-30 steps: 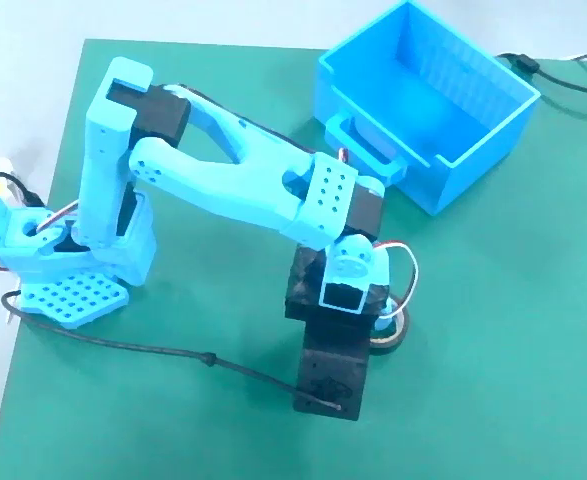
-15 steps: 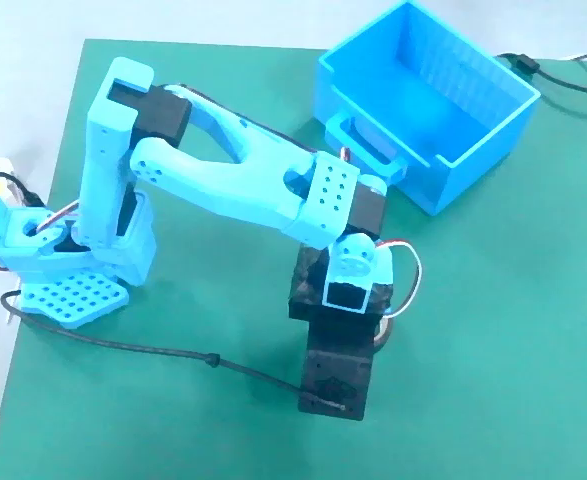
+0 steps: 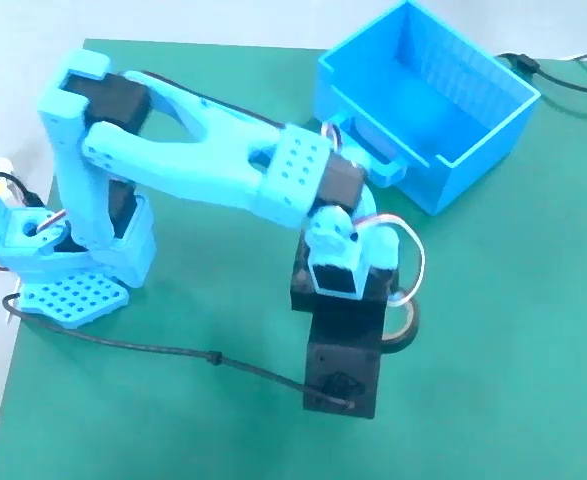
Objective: Put the tape in the box
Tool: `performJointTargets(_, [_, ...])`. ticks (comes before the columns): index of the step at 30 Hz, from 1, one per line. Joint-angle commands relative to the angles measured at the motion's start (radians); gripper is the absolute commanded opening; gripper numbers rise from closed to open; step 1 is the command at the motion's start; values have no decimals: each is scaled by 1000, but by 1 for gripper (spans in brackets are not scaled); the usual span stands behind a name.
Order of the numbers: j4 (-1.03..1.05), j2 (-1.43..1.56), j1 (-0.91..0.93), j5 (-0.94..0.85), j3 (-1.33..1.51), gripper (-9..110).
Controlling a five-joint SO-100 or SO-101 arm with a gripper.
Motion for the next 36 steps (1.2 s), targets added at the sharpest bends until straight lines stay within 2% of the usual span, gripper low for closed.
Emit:
performJointTargets(1, [26,158,23,-9,-98,0])
performJointTargets(10, [120,225,-46,55,-374,0])
performJointTargets(21, [126,207,-380,186,-551,0])
performJointTargets(28, [11,173,-568,247,-568,0])
performJointTargets(36, [-124,40,-695,293,-568,0])
